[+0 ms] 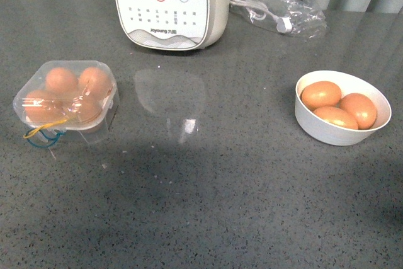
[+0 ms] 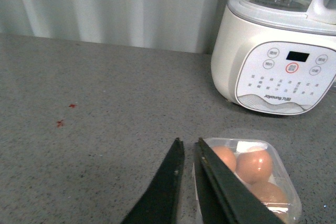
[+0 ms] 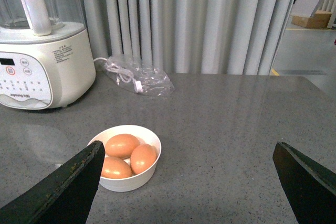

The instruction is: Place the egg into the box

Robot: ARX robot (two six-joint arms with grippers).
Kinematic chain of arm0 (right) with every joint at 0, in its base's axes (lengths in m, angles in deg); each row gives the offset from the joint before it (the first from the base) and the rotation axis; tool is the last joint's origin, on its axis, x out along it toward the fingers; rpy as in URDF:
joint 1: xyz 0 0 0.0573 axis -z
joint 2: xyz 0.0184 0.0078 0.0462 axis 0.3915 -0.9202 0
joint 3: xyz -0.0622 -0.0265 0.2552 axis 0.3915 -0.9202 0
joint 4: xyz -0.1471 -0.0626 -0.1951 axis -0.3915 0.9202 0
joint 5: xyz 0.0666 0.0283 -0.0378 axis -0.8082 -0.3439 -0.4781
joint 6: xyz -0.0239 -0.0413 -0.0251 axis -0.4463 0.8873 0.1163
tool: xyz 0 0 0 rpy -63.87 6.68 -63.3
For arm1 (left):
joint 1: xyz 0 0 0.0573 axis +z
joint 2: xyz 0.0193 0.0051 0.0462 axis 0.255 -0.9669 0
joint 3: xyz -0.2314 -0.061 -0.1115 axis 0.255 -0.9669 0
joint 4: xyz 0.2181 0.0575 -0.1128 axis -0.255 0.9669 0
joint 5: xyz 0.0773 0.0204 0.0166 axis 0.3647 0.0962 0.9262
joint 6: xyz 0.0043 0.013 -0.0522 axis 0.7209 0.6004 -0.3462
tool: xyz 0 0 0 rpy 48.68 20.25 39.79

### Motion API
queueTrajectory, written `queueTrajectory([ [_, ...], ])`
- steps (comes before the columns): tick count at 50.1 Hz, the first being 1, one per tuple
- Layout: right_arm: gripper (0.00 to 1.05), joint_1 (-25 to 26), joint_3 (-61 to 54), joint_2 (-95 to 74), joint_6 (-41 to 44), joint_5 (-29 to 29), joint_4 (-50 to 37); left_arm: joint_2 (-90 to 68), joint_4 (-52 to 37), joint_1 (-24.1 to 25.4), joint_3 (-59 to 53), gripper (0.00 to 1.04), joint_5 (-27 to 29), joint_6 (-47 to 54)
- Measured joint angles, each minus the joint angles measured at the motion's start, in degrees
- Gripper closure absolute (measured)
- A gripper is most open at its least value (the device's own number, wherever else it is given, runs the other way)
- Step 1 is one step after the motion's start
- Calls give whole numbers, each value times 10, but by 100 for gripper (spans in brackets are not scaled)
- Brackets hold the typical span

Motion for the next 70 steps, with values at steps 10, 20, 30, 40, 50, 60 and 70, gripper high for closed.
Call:
queueTrajectory([
  [10, 7, 0, 0, 0, 0, 1, 0, 91, 52, -19, -33, 101, 17, 5],
  [20, 7, 0, 0, 0, 0, 0, 0, 180, 117, -63, -57, 101, 64, 6],
  [30, 7, 0, 0, 0, 0, 0, 0, 272, 193, -67, -68, 101, 65, 7],
  [40, 7, 0, 0, 0, 0, 0, 0, 373, 282, -67, -68, 101, 66, 7],
  [50, 7, 0, 0, 0, 0, 0, 0, 447, 351, -68, -69, 101, 66, 7],
  [60, 7, 0, 0, 0, 0, 0, 0, 508, 409, -68, -69, 101, 66, 7],
  [70, 7, 0, 0, 0, 0, 0, 0, 554, 454, -68, -69, 101, 66, 7],
])
